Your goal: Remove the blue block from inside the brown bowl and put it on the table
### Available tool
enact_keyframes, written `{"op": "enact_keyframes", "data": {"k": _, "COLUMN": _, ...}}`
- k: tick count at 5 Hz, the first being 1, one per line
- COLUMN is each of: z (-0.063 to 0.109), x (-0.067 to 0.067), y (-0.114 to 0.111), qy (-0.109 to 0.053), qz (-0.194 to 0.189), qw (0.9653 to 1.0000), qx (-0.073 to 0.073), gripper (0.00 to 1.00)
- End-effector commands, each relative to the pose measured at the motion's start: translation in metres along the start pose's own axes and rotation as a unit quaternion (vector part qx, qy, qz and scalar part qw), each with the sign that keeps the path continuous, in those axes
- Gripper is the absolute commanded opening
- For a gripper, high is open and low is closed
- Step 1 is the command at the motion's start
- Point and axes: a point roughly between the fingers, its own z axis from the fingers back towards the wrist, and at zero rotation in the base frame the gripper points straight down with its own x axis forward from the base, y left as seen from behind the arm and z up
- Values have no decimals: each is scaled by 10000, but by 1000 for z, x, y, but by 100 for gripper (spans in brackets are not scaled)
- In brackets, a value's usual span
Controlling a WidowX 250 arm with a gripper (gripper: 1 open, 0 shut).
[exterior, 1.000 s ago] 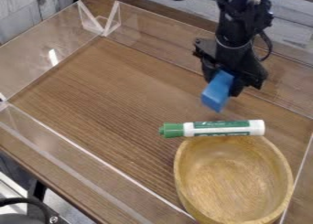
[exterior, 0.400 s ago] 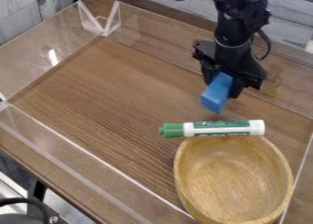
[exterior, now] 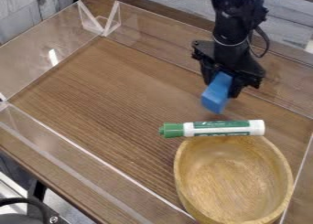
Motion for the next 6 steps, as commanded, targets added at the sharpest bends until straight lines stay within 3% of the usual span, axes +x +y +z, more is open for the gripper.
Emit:
{"op": "enact_keyframes", "data": {"k": 1, "z": 12, "x": 15, "y": 3, "qy": -257, "qz": 31, "qw": 9996, "qx": -61, "gripper": 0}}
{"op": "enact_keyframes", "data": {"k": 4, "z": 36, "x": 13, "y": 10, "qy": -41, "qz": -43, "qw": 9999, "qx": -103, "gripper": 0}}
{"op": "enact_keyframes", "data": {"k": 6, "z": 50, "x": 11, "y": 13, "qy": -55, "qz": -106, "qw": 9998, "qx": -131, "gripper": 0}}
